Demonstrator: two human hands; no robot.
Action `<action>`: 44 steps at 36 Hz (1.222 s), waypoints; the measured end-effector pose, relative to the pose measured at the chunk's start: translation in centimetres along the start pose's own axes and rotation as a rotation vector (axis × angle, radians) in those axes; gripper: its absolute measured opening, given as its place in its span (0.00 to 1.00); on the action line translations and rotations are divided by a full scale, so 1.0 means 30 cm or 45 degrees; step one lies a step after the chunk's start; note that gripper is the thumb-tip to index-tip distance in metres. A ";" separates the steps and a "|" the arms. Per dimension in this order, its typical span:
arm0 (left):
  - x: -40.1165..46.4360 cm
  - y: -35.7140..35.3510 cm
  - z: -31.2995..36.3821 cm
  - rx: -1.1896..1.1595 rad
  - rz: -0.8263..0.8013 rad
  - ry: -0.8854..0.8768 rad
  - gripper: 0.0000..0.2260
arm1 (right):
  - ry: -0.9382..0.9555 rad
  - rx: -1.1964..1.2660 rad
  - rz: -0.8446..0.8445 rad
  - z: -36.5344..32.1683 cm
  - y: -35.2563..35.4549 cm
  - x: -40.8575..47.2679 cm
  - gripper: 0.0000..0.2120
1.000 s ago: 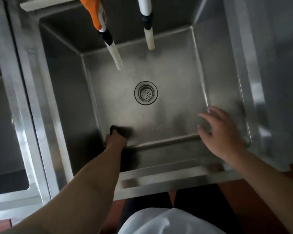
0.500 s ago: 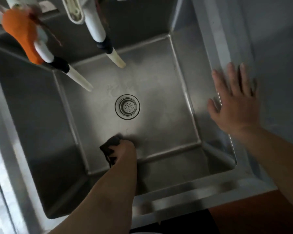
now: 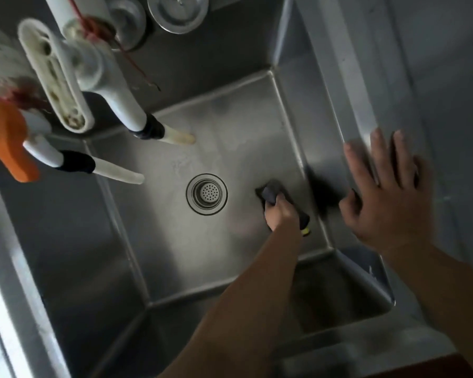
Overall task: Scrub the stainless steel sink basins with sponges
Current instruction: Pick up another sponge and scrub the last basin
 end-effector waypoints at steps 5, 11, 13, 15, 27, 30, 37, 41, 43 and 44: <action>-0.068 0.073 0.063 -0.422 -0.470 0.110 0.18 | 0.012 0.002 -0.044 0.009 -0.008 0.000 0.35; -0.046 0.390 0.195 -0.709 -0.556 -0.091 0.17 | 0.015 0.006 -0.078 -0.003 -0.016 0.004 0.38; -0.010 0.518 0.204 -0.752 -0.457 -0.150 0.17 | 0.041 -0.011 -0.091 -0.027 -0.003 0.001 0.39; 0.054 0.657 0.205 -0.726 -0.291 -0.186 0.18 | 0.127 0.071 -0.045 -0.097 0.014 -0.014 0.37; 0.270 1.098 0.411 -0.078 0.682 -0.542 0.21 | -0.080 0.526 -0.755 -0.554 -0.370 -0.082 0.37; 0.321 1.000 0.452 0.301 0.732 -0.314 0.25 | -0.181 0.551 -0.639 -0.501 -0.445 -0.044 0.35; 0.347 0.771 0.557 0.317 0.954 -0.283 0.27 | -0.148 0.367 -0.790 -0.447 -0.644 -0.073 0.42; 0.373 0.613 0.616 0.522 0.957 -0.543 0.28 | -0.152 0.409 -0.834 -0.473 -0.670 -0.081 0.47; 0.371 0.534 0.614 0.678 0.949 -0.681 0.28 | -0.155 0.418 -0.853 -0.468 -0.659 -0.078 0.46; 0.368 0.500 0.604 0.751 0.945 -0.738 0.27 | -0.156 0.433 -0.863 -0.461 -0.649 -0.074 0.45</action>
Point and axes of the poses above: each hand's wrist, its own x-axis towards the middle knuckle, its own y-axis out of the back of the hand, z = x × y, the point moved 7 cm from there along x, towards the middle knuckle, and after that the axes turned 6 degrees about y, right-handed, at the moved point
